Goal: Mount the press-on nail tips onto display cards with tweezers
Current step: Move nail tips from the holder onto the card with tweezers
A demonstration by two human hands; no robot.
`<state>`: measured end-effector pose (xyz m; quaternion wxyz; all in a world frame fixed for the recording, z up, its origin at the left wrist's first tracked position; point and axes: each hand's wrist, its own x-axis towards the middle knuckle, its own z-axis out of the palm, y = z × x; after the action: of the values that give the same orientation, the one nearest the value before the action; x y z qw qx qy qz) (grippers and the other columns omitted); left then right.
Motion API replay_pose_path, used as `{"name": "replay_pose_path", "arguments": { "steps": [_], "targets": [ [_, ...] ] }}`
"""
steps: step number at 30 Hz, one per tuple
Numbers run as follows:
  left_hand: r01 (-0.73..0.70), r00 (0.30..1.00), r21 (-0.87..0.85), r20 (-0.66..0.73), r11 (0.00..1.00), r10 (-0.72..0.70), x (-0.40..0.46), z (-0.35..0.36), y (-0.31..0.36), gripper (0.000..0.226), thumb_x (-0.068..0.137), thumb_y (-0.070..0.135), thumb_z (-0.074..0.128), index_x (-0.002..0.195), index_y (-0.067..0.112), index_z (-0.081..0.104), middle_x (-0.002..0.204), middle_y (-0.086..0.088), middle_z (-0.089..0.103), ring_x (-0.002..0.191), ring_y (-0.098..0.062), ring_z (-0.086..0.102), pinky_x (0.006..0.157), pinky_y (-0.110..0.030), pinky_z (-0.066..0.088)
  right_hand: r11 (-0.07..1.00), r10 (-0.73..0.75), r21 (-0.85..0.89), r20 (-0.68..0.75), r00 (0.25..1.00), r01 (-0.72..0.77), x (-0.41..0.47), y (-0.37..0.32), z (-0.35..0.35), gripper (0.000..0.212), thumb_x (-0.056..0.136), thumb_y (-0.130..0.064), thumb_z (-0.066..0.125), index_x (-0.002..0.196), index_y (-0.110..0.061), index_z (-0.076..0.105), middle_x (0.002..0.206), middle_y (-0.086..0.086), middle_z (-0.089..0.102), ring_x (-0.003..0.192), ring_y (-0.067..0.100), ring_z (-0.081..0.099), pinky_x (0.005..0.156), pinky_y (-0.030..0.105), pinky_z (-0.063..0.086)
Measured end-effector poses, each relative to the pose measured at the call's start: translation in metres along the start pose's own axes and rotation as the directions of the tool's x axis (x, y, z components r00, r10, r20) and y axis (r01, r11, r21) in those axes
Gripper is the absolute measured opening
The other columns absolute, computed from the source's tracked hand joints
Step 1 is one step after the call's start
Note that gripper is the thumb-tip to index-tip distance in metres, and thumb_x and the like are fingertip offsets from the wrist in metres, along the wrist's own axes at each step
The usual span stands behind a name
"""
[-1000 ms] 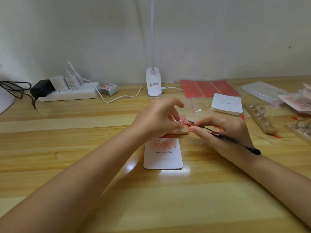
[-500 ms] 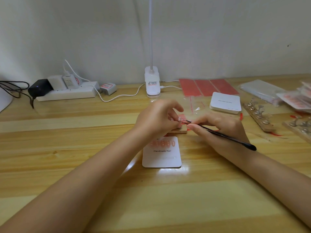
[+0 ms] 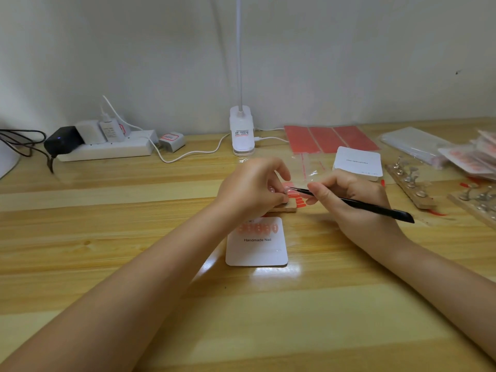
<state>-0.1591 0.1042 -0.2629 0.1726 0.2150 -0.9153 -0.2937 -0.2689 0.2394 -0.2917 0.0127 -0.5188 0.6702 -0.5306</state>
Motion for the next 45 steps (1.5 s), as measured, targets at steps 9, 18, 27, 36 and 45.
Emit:
{"name": "replay_pose_path", "arguments": {
  "steps": [9,18,27,36,45],
  "targets": [
    [0.001,1.000,0.017,-0.001,1.000,-0.001,-0.0005,0.0004,0.0014,0.027,0.075,0.010,0.073,0.086,0.025,0.053,0.067,0.018,0.060,0.076,-0.007,0.057,0.079,-0.036,0.049,0.999,-0.009,0.047,-0.005,1.000,0.009,0.0005,0.0000,0.0010,0.020,0.082,-0.038,0.054,0.074,-0.023,0.064,0.070,-0.013,0.068,0.069,-0.002,0.062,0.062,0.008,0.042],
    [0.009,1.000,0.032,-0.002,0.999,-0.009,-0.0004,0.0011,0.0027,0.027,0.076,0.010,0.071,0.088,0.024,0.052,0.065,0.019,0.058,0.076,-0.007,0.055,0.078,-0.037,0.049,0.979,-0.198,-0.042,0.032,0.980,0.199,0.0005,-0.0034,0.0047,0.020,0.085,-0.028,0.056,0.080,-0.047,0.052,0.071,-0.019,0.059,0.073,-0.007,0.057,0.068,0.004,0.039],
    [0.019,1.000,0.016,-0.003,1.000,-0.019,-0.0004,0.0011,0.0025,0.026,0.075,0.009,0.072,0.087,0.024,0.054,0.069,0.018,0.058,0.073,-0.006,0.053,0.076,-0.033,0.049,0.968,-0.238,-0.081,0.017,0.971,0.238,-0.0010,0.0001,0.0032,0.022,0.087,-0.022,0.054,0.078,-0.042,0.051,0.071,-0.019,0.057,0.072,-0.007,0.055,0.068,0.005,0.038],
    [0.016,1.000,0.006,-0.012,1.000,-0.016,-0.0005,0.0018,0.0018,0.025,0.075,0.009,0.072,0.085,0.023,0.055,0.069,0.017,0.058,0.073,-0.008,0.054,0.077,-0.036,0.049,0.937,-0.327,-0.121,0.018,0.945,0.327,-0.0006,0.0013,0.0046,0.012,0.088,-0.029,0.052,0.080,-0.024,0.060,0.069,-0.013,0.058,0.070,0.001,0.055,0.067,0.005,0.037],
    [0.012,1.000,0.015,-0.010,1.000,-0.011,-0.0004,0.0016,0.0015,0.025,0.075,0.010,0.073,0.085,0.023,0.054,0.068,0.019,0.057,0.072,-0.006,0.053,0.076,-0.034,0.049,0.919,-0.370,-0.136,0.037,0.928,0.371,-0.0001,0.0016,0.0051,0.006,0.089,-0.029,0.052,0.086,-0.030,0.056,0.071,-0.016,0.053,0.071,-0.008,0.052,0.068,0.002,0.036]
  ]
}}
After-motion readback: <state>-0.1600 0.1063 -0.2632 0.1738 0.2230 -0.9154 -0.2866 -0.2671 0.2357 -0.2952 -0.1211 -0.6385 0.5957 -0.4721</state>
